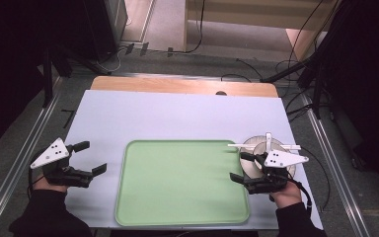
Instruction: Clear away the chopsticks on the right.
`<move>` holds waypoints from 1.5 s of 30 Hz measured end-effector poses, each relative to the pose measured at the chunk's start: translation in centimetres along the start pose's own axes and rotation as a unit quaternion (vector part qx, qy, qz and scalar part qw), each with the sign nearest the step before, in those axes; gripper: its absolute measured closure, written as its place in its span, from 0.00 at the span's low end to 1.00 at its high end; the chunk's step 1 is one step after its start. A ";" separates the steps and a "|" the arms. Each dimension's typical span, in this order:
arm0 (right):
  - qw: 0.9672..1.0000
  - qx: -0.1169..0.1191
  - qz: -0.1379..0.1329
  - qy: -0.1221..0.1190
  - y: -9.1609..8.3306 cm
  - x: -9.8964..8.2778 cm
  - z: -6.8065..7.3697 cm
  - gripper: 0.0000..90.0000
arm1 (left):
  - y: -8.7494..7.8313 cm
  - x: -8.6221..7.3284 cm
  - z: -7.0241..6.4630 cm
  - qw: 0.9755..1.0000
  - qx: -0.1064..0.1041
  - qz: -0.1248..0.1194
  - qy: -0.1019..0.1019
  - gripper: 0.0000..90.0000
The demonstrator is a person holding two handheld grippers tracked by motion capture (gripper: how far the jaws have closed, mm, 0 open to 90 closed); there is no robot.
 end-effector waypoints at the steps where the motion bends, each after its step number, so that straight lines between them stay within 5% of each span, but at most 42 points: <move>1: 1.000 0.000 0.000 -0.001 0.0 0.0 0.0 0.22 | 0.0 -0.1 0.0 1.000 0.002 0.003 -0.001 0.00; 12: 0.998 -0.009 0.058 0.004 0.4 -0.8 0.4 0.22 | 0.6 -1.8 0.7 0.996 0.038 0.084 -0.016 0.06; 21: 0.999 -0.012 0.044 0.024 -0.1 -0.6 0.4 0.15 | 0.8 -2.2 0.8 0.993 0.044 0.103 -0.026 0.10; 24: 0.995 -0.012 0.068 0.071 -0.4 -0.8 0.3 0.16 | 0.9 -2.1 0.8 0.993 0.045 0.107 -0.029 0.10; 27: 0.994 -0.013 0.078 0.080 -0.5 -1.0 0.2 0.16 | 1.0 -2.2 0.8 0.992 0.046 0.111 -0.031 0.10; 32: 0.994 -0.004 0.089 0.059 -0.7 -1.1 0.3 0.16 | 1.1 -2.4 0.8 0.990 0.040 0.126 -0.051 0.11; 41: 0.992 -0.039 0.063 0.098 -1.6 -0.1 -0.7 0.15 | 1.4 -2.4 0.7 0.989 0.038 0.132 -0.047 0.16; 45: 0.992 -0.050 0.065 0.092 -2.5 0.3 -1.4 0.15 | 1.5 -2.6 0.6 0.988 0.034 0.142 -0.054 0.16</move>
Point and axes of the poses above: each handheld gripper's, and its own axes: y roughly forward along the jaws, x roughly out of its top, z roughly to its left, the point moved 7 cm from there along y, roughly forward along the jaws, and after that the axes turned 4 degrees about -z, right-handed, at the moved point
